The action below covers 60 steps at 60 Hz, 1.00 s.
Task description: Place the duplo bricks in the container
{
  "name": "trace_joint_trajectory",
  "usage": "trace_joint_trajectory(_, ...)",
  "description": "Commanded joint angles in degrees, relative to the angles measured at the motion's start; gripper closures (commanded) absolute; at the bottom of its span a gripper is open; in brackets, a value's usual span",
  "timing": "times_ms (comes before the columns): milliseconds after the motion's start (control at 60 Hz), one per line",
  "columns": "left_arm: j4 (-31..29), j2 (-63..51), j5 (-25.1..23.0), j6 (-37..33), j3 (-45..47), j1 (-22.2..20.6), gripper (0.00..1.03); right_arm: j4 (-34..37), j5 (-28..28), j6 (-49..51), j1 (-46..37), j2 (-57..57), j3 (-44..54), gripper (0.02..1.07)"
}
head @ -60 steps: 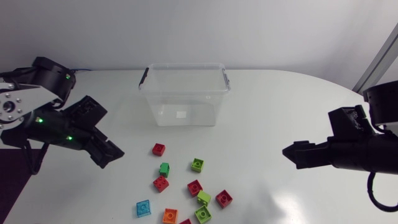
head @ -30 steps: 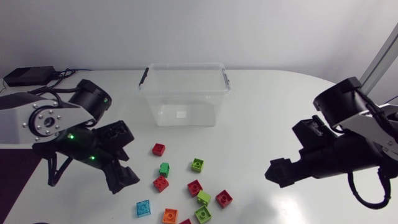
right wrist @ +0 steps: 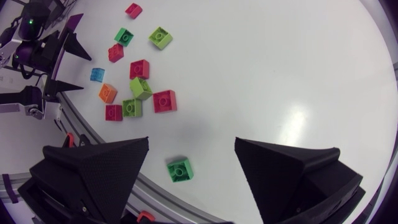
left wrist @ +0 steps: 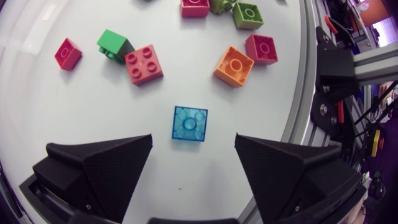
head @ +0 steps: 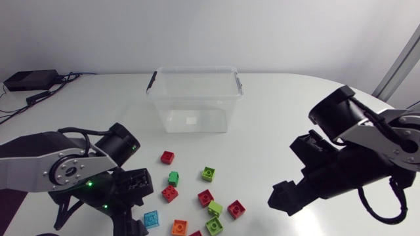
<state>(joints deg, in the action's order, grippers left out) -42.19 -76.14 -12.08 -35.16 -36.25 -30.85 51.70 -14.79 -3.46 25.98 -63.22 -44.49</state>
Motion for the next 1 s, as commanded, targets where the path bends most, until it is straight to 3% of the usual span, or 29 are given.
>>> trace_joint_trajectory(0, 1.1, -0.4, -0.2, -1.6, 1.8, -0.4, 0.12, 1.6, -0.1, -1.4, 1.2, -1.8, 0.0, 0.07)
trace_joint_trajectory(400, 11.5, -7.4, 1.2, -1.7, 5.0, -4.4, 0.23, 2.4, 0.5, -1.5, 5.3, -6.0, 0.0, 0.07)
trace_joint_trajectory(533, 14.3, -9.6, 2.1, -2.4, 5.9, -4.1, 0.35, 2.0, 1.2, -1.5, 6.7, -6.9, 0.5, 0.07)
trace_joint_trajectory(650, 15.9, -10.6, 2.2, -3.2, 6.6, -3.7, 0.39, 0.5, 3.0, -1.6, 9.0, -8.5, 1.1, 0.07)
trace_joint_trajectory(983, 15.7, -10.2, 2.2, -5.3, 7.1, -2.0, 0.63, 1.5, 7.1, -2.7, 11.6, -11.5, 1.5, 0.10)
